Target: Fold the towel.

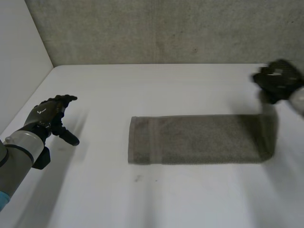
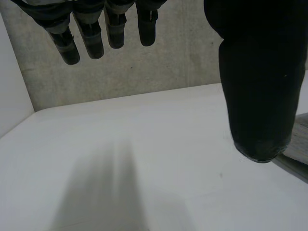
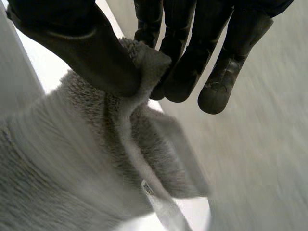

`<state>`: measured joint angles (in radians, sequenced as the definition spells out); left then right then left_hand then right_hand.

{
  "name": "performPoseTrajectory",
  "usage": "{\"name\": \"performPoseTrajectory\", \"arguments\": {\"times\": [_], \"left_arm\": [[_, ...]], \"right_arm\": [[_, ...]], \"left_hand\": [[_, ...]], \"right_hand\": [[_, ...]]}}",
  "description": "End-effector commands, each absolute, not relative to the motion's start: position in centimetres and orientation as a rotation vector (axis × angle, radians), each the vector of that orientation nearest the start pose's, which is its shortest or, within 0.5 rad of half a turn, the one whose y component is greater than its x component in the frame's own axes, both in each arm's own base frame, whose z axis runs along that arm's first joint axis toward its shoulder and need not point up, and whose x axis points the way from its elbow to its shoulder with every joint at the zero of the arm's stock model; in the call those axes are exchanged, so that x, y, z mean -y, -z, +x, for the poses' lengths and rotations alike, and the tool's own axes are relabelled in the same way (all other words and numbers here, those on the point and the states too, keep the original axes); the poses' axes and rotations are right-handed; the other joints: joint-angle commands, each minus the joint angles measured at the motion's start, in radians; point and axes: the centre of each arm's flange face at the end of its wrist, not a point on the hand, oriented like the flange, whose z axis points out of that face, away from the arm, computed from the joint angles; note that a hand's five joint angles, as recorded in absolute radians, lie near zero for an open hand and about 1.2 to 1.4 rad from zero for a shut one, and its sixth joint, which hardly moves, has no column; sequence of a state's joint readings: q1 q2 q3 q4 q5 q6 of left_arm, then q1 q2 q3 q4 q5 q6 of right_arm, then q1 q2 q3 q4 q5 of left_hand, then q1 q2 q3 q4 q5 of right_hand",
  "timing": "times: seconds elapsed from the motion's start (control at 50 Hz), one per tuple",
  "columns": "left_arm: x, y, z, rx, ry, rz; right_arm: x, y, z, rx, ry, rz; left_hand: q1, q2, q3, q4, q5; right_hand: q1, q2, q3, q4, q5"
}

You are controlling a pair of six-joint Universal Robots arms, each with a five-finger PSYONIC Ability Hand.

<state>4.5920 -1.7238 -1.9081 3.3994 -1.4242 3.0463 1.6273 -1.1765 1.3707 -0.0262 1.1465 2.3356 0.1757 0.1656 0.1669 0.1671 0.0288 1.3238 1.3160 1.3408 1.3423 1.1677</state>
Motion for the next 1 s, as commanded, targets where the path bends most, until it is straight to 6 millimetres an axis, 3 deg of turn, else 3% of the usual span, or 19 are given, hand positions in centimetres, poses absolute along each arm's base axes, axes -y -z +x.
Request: {"name": "performPoseTrajectory", "arguments": {"times": [0.02,0.04,0.08,0.14,0.18,0.32,0.34,0.36,0.38,0.42,0.46,0.52,0.56,0.58,0.66,0.78,0.84,0.88,1.0], "left_arm": [[27.5,-18.8,-17.9,-2.671,2.079,0.191],[27.5,-18.8,-17.9,-2.671,2.079,0.191],[27.5,-18.8,-17.9,-2.670,2.079,0.193],[27.5,-18.8,-17.9,-2.670,2.079,0.193],[27.5,-18.8,-17.9,-2.671,2.076,0.195],[27.5,-18.6,-17.9,-2.674,2.070,0.196],[27.4,-18.6,-17.9,-2.676,2.068,0.196],[27.4,-18.6,-17.9,-2.676,2.068,0.196],[27.4,-18.6,-17.9,-2.676,2.068,0.196],[27.4,-18.6,-17.9,-2.677,2.068,0.198],[27.4,-18.5,-17.9,-2.678,2.066,0.198],[27.3,-18.4,-17.9,-2.683,2.060,0.198],[27.2,-18.4,-18.0,-2.682,2.062,0.200],[27.2,-18.4,-18.0,-2.682,2.062,0.200],[27.1,-18.4,-18.1,-2.685,2.061,0.204],[26.9,-18.3,-18.3,-2.692,2.058,0.215],[26.8,-18.2,-18.4,-2.697,2.055,0.225],[26.8,-18.1,-18.5,-2.700,2.051,0.227],[26.8,-18.1,-18.5,-2.701,2.048,0.225]], "right_arm": [[27.6,-21.3,32.9,-1.672,2.000,-1.646],[27.6,-21.3,32.9,-1.671,1.999,-1.646],[24.1,-18.4,36.7,-1.576,1.876,-1.735],[22.6,-16.7,37.9,-1.553,1.808,-1.775],[20.2,-14.6,39.4,-1.504,1.728,-1.837],[18.5,-13.8,39.9,-1.471,1.680,-1.866],[18.5,-13.9,39.9,-1.478,1.681,-1.867],[18.5,-13.9,39.9,-1.478,1.681,-1.867],[18.6,-14.2,39.7,-1.490,1.683,-1.858],[18.8,-14.7,39.4,-1.502,1.693,-1.841],[18.7,-17.0,38.4,-1.506,1.747,-1.803],[19.6,-17.8,37.3,-1.561,1.766,-1.748],[22.3,-18.2,34.1,-1.747,1.752,-1.572],[22.3,-18.2,34.1,-1.748,1.752,-1.571],[24.1,-17.6,30.0,-1.964,1.673,-1.343],[25.8,-14.9,25.1,-2.160,1.634,-1.249],[26.2,-14.3,24.0,-2.186,1.646,-1.248],[26.9,-13.3,22.1,-2.228,1.691,-1.267],[27.5,-12.8,20.1,-2.274,1.746,-1.301]], "left_hand": [[-0.001,0.009,0.008,0.007,-0.029],[-0.001,0.009,0.008,0.007,-0.029],[-0.001,0.009,0.008,0.007,-0.029],[-0.001,0.009,0.008,0.007,-0.029],[-0.001,0.009,0.008,0.007,-0.029],[-0.001,0.009,0.008,0.007,-0.029],[-0.001,0.009,0.008,0.007,-0.029],[-0.001,0.009,0.008,0.007,-0.029],[-0.001,0.009,0.008,0.007,-0.029],[-0.001,0.009,0.008,0.007,-0.029],[-0.001,0.009,0.008,0.007,-0.029],[-0.001,0.009,0.008,0.007,-0.029],[-0.001,0.009,0.008,0.007,-0.029],[-0.001,0.009,0.008,0.007,-0.029],[-0.001,0.009,0.008,0.007,-0.029],[-0.001,0.009,0.008,0.007,-0.029],[-0.001,0.009,0.008,0.007,-0.029],[-0.001,0.009,0.008,0.007,-0.029],[-0.001,0.009,0.008,0.007,-0.029]], "right_hand": [[0.072,0.080,0.055,0.054,0.054],[0.072,0.080,0.055,0.054,0.054],[0.072,0.080,0.055,0.054,0.054],[0.072,0.080,0.055,0.054,0.054],[0.072,0.080,0.055,0.054,0.054],[0.072,0.080,0.055,0.054,0.054],[-0.316,-0.308,-0.333,-0.334,-0.334],[-0.320,-0.312,-0.337,-0.338,-0.338],[-0.986,-0.978,-1.003,-1.004,-1.004],[-1.149,-1.141,-1.166,-1.168,-1.168],[-1.149,-1.141,-1.166,-1.168,-1.168],[-1.149,-1.141,-1.166,-1.168,-1.168],[-1.149,-1.141,-1.166,-1.168,-1.168],[-1.149,-1.141,-1.166,-1.168,-1.168],[-1.149,-1.141,-1.166,-1.168,-1.168],[-1.149,-1.141,-1.166,-1.168,-1.168],[-1.086,-1.078,-1.103,-1.105,-1.105],[-0.776,-0.769,-0.793,-0.795,-0.795],[-0.464,-0.456,-0.481,-0.482,-0.482]]}}
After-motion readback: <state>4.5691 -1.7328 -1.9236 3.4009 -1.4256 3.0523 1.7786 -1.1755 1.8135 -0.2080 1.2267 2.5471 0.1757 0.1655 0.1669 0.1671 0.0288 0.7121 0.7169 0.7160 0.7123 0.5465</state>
